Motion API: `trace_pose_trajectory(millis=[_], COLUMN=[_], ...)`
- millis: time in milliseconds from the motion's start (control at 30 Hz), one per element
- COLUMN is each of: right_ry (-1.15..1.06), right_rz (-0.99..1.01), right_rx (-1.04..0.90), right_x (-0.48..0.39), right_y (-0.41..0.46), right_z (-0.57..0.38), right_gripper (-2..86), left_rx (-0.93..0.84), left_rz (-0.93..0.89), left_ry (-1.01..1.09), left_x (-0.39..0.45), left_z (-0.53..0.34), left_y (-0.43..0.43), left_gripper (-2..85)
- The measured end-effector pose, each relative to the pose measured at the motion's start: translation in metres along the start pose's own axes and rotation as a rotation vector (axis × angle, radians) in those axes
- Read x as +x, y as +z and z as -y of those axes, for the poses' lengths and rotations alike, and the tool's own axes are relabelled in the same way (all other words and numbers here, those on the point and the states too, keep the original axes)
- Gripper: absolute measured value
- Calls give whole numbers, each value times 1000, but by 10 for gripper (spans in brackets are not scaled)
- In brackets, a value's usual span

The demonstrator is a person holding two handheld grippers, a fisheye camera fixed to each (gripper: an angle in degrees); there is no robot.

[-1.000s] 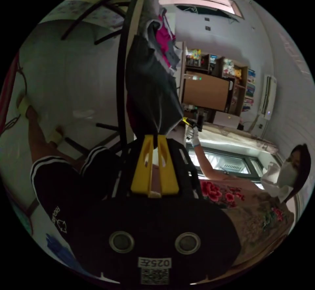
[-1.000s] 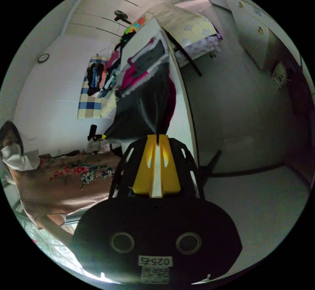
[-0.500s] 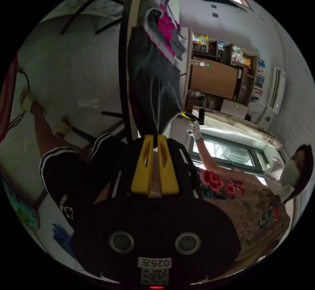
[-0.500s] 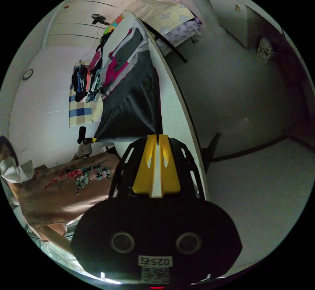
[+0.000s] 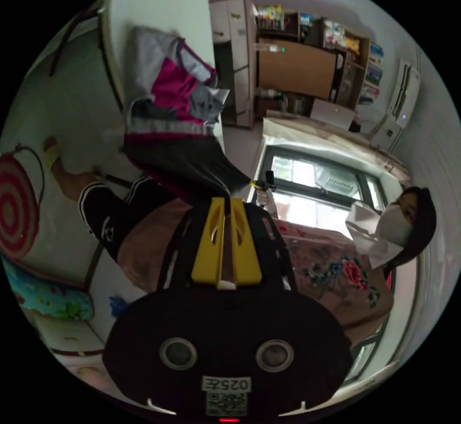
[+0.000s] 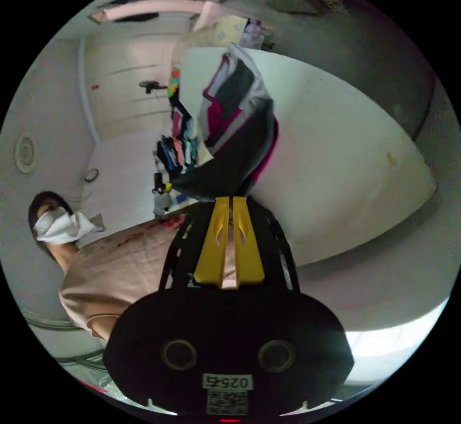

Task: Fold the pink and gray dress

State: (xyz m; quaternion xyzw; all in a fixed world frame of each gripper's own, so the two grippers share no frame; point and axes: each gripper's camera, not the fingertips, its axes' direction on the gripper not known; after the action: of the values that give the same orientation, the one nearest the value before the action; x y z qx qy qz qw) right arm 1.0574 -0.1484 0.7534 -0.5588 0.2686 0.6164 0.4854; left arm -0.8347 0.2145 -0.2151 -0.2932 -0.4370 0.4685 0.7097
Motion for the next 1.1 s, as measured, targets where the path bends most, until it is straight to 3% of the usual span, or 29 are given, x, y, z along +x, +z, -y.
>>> trace_pose_trajectory(millis=[167,300,533,700,967,1100], right_ry=[-25,-17,231,297,276,197], right_rz=[175,148,122,73,17,-30], right_rx=[258,359,464,493,322,291], right_x=[-3,7,65,60,27,12], right_y=[-6,8,44,53,43,40], right_z=[-15,59,182,199,203,228], right_gripper=[-6,-6,-6,-6,-6,-5], left_rx=[-72,-136,-214,-275,-293,-206], left_rz=[-46,-57,-94,-157,-243,-236], left_ry=[-15,-93,-246,-302,-258,-205], left_x=[25,1,-59,-68,-21,5], left_z=[76,183,349,377,371,382], left_y=[-54,-81,-87,-89,-101,-108], left_gripper=[-16,-16,-16,-16,-16,-15])
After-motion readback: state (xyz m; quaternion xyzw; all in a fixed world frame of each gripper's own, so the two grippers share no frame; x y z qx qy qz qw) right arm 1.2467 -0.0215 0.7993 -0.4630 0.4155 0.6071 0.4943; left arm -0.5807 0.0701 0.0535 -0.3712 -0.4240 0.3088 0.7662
